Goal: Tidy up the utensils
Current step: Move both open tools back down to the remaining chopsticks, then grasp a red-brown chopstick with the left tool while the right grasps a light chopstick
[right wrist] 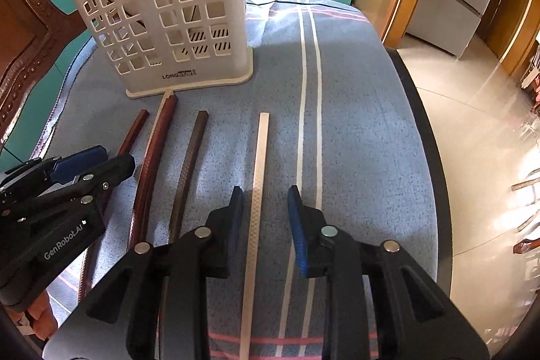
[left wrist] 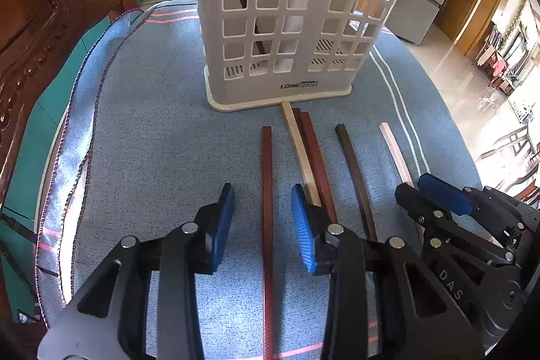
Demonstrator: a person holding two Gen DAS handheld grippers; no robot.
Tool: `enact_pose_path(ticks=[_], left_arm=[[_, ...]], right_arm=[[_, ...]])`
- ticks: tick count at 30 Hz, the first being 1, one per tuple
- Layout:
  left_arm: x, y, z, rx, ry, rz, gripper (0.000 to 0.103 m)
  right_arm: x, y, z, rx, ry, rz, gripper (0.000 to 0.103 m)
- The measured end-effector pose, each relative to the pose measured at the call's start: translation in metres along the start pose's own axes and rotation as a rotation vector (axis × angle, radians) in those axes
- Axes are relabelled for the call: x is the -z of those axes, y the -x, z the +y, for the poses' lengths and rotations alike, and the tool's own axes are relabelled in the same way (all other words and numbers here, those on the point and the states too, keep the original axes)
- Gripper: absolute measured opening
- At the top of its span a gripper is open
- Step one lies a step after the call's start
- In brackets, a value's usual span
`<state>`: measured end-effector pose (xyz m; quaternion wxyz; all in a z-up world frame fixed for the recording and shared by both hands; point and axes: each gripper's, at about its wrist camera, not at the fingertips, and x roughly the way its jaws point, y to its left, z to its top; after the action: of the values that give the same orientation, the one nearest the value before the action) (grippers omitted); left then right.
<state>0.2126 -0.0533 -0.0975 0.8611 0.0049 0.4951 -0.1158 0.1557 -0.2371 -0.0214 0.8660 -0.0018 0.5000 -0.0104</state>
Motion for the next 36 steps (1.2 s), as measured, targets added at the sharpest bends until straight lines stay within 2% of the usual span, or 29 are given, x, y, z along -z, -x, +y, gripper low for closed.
enact_pose_path(ticks=[21,23,27,30,32,36], left_arm=[[0.001,-0.003,-0.010,-0.070,-0.045,-0.006,0.035],[0.001,-0.003,-0.009,-0.077,-0.039,-0.008,0.029],[0.000,-0.002,-0.003,-0.073,-0.021,-0.008,0.007],[-0.001,0.001,0.003,-0.061,0.002,-0.024,0.007],[-0.004,0.012,0.008,-0.046,0.019,-0.064,0.007],[-0.007,0.042,0.018,0.012,0.046,-0.162,0.007]], right_arm=[[0.004,0.003,0.002,0.007,0.032,0.012,0.027],[0.003,0.002,0.002,0.005,0.035,0.013,0.027],[0.003,0.002,0.007,-0.018,0.038,0.011,0.009],[0.003,0.003,0.008,-0.034,0.022,0.004,0.007],[0.004,0.007,0.004,-0.068,-0.008,-0.008,0.006],[0.004,0.036,-0.005,-0.085,-0.029,-0.106,0.006]])
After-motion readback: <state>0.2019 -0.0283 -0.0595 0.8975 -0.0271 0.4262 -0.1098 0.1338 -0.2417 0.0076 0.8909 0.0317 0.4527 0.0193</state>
